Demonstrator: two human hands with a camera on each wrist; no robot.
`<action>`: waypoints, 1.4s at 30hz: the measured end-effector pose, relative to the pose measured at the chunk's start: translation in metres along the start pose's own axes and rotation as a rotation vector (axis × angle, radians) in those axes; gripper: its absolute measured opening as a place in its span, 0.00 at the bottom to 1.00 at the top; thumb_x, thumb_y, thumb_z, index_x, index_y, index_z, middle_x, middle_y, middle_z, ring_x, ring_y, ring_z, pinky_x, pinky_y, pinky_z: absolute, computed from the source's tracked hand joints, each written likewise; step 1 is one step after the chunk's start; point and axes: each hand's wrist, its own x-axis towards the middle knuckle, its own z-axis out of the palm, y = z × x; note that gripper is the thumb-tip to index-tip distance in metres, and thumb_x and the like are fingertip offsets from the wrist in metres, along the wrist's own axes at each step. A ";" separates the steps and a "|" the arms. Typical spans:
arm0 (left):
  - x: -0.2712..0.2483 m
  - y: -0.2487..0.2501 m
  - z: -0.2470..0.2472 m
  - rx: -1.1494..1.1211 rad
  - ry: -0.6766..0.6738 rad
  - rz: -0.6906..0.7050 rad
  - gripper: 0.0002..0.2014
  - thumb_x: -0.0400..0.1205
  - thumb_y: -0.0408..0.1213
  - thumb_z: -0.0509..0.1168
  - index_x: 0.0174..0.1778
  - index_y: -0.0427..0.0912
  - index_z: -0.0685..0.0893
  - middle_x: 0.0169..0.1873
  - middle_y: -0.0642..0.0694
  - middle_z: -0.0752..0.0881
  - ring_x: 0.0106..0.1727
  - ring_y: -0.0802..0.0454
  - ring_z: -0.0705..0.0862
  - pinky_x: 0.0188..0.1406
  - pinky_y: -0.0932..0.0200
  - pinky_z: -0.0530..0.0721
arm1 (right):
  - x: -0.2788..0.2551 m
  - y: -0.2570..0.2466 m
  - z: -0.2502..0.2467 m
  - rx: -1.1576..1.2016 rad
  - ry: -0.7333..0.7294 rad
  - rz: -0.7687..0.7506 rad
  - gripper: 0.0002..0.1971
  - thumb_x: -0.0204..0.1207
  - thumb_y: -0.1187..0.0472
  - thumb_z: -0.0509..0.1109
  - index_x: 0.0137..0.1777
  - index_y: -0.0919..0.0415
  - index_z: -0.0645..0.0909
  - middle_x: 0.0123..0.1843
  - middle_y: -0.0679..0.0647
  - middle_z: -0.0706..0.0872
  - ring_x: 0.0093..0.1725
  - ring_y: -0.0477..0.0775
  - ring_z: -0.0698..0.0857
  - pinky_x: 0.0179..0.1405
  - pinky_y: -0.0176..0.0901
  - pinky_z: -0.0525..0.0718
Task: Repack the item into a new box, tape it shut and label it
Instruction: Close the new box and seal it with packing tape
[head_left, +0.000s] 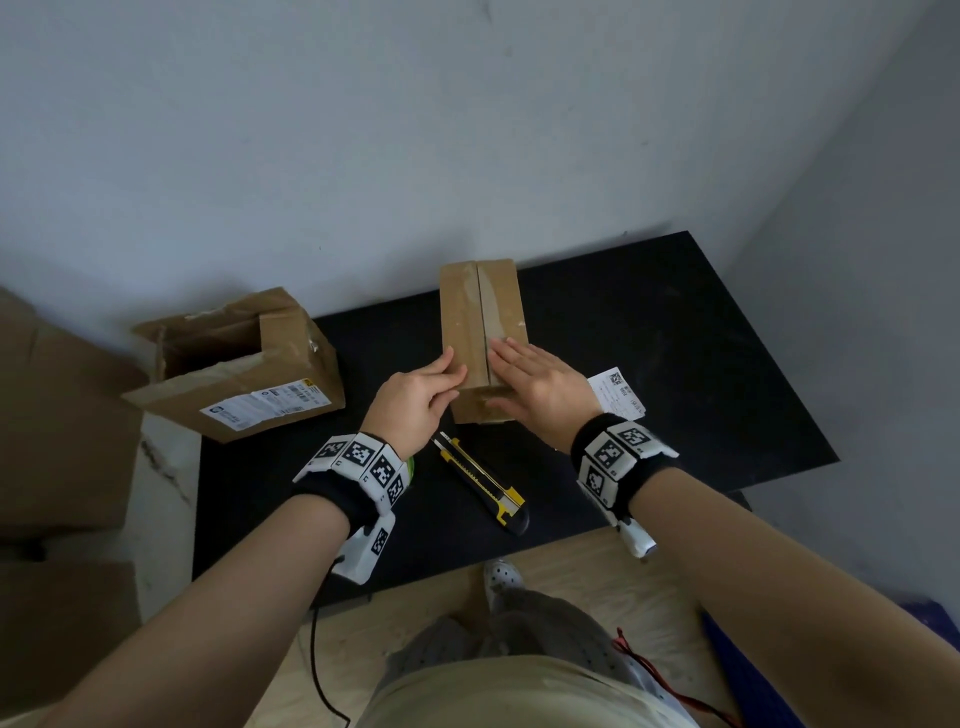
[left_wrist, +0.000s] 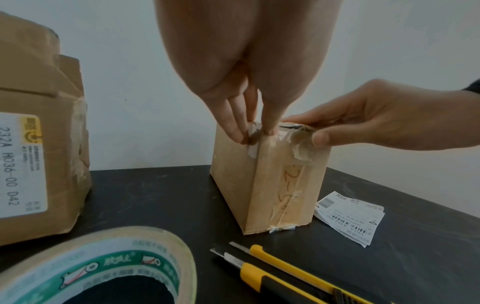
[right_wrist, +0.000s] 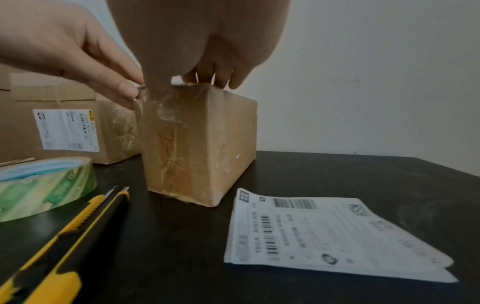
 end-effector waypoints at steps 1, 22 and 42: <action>0.000 0.001 0.000 0.008 -0.007 0.000 0.17 0.81 0.33 0.66 0.66 0.42 0.81 0.73 0.45 0.74 0.69 0.50 0.79 0.71 0.58 0.73 | 0.002 -0.004 0.003 -0.032 0.049 0.014 0.28 0.70 0.56 0.76 0.68 0.67 0.78 0.69 0.62 0.80 0.70 0.60 0.79 0.70 0.55 0.76; 0.006 0.021 -0.023 0.246 0.073 -0.227 0.24 0.80 0.60 0.57 0.32 0.44 0.85 0.47 0.45 0.89 0.38 0.53 0.86 0.33 0.58 0.83 | 0.013 -0.017 -0.016 0.764 -0.012 0.608 0.18 0.83 0.59 0.60 0.73 0.53 0.74 0.68 0.52 0.80 0.66 0.49 0.79 0.64 0.41 0.76; 0.011 -0.009 -0.027 -0.333 0.082 -0.493 0.27 0.79 0.47 0.67 0.75 0.49 0.71 0.66 0.44 0.76 0.66 0.48 0.77 0.67 0.49 0.77 | 0.034 -0.006 0.013 1.456 0.008 1.066 0.21 0.80 0.75 0.60 0.72 0.66 0.73 0.68 0.60 0.80 0.66 0.58 0.80 0.64 0.49 0.80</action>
